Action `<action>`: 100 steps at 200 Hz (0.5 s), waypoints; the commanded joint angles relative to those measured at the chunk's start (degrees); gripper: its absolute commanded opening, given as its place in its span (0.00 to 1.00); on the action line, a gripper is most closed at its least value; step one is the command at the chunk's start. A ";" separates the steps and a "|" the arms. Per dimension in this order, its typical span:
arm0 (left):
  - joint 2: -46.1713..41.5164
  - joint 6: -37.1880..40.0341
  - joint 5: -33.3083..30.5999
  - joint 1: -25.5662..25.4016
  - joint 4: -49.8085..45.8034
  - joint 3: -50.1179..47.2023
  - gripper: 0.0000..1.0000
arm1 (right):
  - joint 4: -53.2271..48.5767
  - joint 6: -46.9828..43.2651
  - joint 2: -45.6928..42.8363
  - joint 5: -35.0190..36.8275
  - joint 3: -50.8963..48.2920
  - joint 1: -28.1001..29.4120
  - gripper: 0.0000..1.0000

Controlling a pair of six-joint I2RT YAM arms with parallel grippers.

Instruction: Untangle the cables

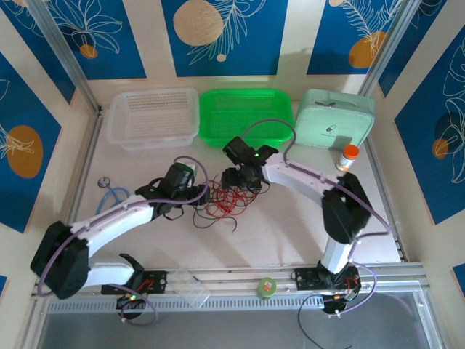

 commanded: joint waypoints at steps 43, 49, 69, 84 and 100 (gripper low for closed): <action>18.04 -0.02 -2.73 0.50 8.53 5.64 0.66 | -2.69 2.38 7.59 6.08 -0.92 -1.55 0.60; 19.46 0.41 -3.20 0.65 8.19 6.59 0.63 | -2.60 2.70 7.29 6.57 -1.77 -1.54 0.56; 23.63 1.19 -4.11 1.39 6.88 8.69 0.46 | -1.96 3.76 5.30 8.17 -5.74 -1.98 0.31; 24.76 0.72 -5.28 2.20 6.16 8.46 0.30 | -1.38 4.36 2.97 8.54 -9.22 -2.62 0.15; 23.55 0.10 -6.50 3.34 5.86 6.60 0.17 | -0.52 5.01 -0.53 8.29 -13.13 -3.50 0.03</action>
